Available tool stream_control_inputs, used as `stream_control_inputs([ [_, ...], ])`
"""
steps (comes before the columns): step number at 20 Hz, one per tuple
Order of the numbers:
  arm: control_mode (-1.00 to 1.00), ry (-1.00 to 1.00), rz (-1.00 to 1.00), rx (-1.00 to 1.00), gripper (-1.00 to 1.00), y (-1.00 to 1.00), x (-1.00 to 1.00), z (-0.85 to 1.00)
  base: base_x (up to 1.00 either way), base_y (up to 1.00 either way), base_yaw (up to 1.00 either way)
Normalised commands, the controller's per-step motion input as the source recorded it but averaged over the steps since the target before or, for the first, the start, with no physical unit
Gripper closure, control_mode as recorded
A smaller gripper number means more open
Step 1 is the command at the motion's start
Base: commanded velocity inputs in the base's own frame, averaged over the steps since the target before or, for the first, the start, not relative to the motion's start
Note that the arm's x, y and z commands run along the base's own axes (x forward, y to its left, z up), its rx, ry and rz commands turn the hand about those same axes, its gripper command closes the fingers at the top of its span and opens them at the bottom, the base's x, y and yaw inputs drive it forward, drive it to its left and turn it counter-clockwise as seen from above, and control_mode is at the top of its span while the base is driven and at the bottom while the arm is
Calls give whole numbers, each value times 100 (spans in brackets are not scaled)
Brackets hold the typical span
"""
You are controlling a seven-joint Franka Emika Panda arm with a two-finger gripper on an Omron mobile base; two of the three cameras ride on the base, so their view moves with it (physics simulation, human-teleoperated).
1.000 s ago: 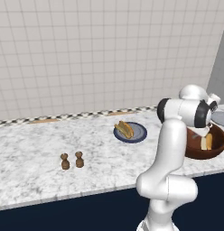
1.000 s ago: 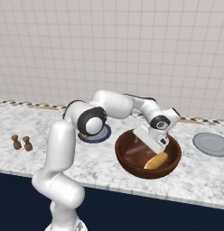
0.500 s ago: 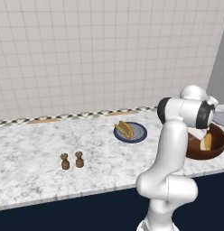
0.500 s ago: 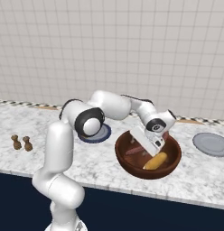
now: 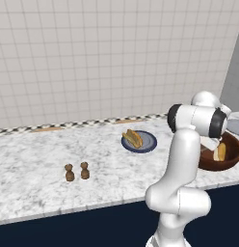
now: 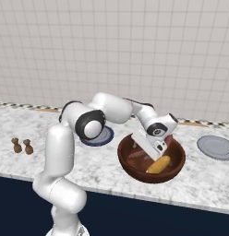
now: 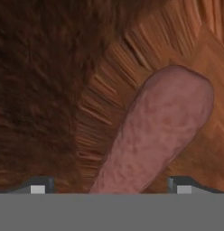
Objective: Place one bun and one sausage from the bowl on each plate.
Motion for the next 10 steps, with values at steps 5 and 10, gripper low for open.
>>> stream_control_inputs([
  [5, -100, 0, -1, -6, -100, 4, -8, -71, 0, 0, 0],
  [10, -100, 4, -1, -6, -100, 1, -53, -1, 0, 0, 0],
])
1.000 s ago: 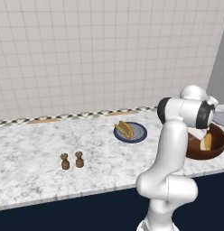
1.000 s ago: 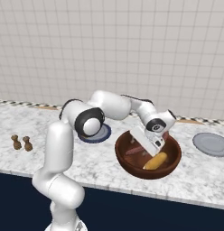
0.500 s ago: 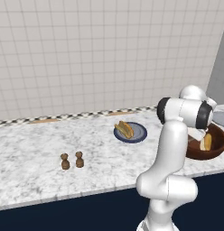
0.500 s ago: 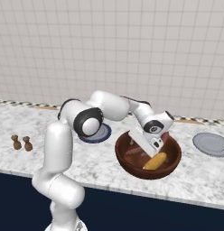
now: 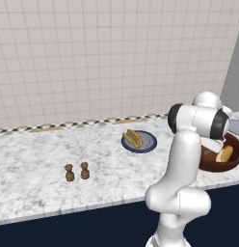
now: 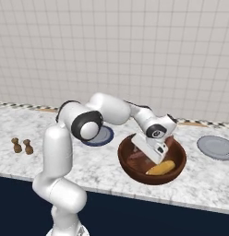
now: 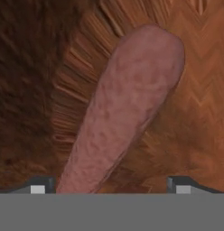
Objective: Place one bun and one sausage from the bowl on each plate.
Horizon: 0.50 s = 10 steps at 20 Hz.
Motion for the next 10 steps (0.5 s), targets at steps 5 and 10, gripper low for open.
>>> stream_control_inputs([
  [5, -100, 17, -2, -22, -100, 29, 0, -2, 0, 0, 0],
  [10, -100, 3, -1, -5, -100, -33, 0, -13, 0, 0, 0],
])
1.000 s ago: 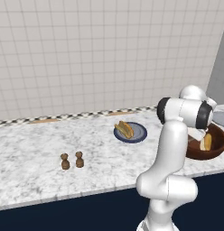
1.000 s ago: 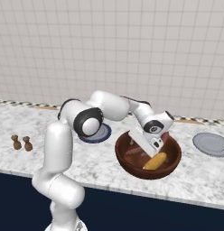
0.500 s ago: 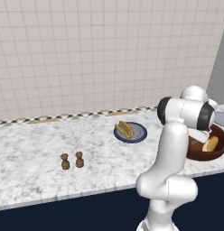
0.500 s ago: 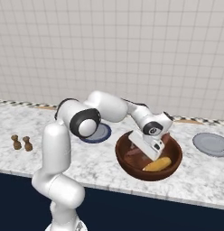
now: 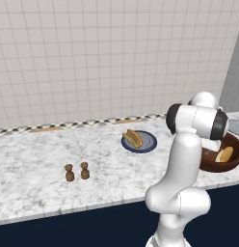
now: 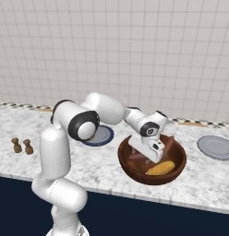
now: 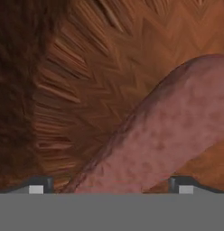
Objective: Place one bun and one sausage from the bowl on each plate.
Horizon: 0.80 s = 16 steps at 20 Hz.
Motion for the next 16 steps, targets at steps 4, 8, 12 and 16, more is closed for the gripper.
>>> stream_control_inputs([
  [4, -100, 21, 0, -11, -100, -30, 21, 0, 0, 0, 0],
  [8, -100, 20, 0, -8, -100, -9, 24, 0, 0, 0, 0],
  [12, -100, 0, 0, 0, -100, 3, -3, -16, 0, 0, 0],
  [16, -100, 2, 0, 0, 100, 0, -13, -2, 0, 0, 0],
])
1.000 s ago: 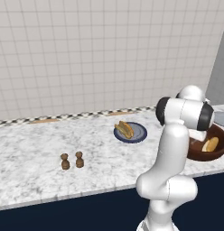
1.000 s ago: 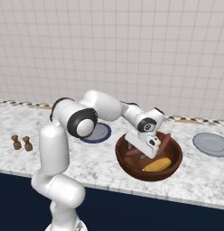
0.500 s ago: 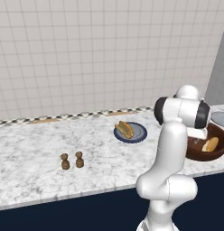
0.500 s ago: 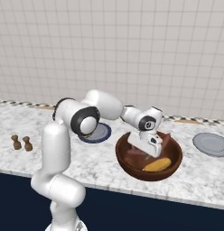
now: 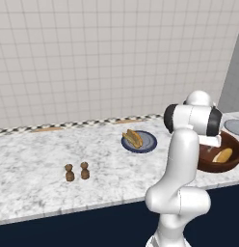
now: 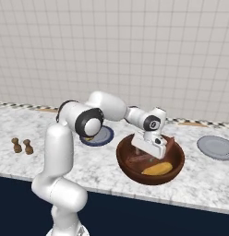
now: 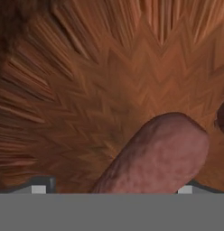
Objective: Place one bun and one sausage from the bowl on each plate.
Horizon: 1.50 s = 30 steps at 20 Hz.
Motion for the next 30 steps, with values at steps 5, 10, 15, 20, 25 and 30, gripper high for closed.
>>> stream_control_inputs([
  [5, -100, 7, 0, 0, 100, 0, -2, 0, 0, 0, 0],
  [10, -100, 5, 4, -2, 100, 0, -2, 22, 0, 0, 0],
  [15, -100, 0, 12, -3, 100, 8, -3, 100, 0, 0, 0],
  [20, -100, -10, 8, 0, 100, 19, -21, 80, 0, 0, 0],
  [25, -100, -25, 13, 0, 100, 63, -2, 52, 0, 0, 0],
  [30, -100, -3, 37, -2, 100, 100, 44, 30, 0, 0, 0],
])
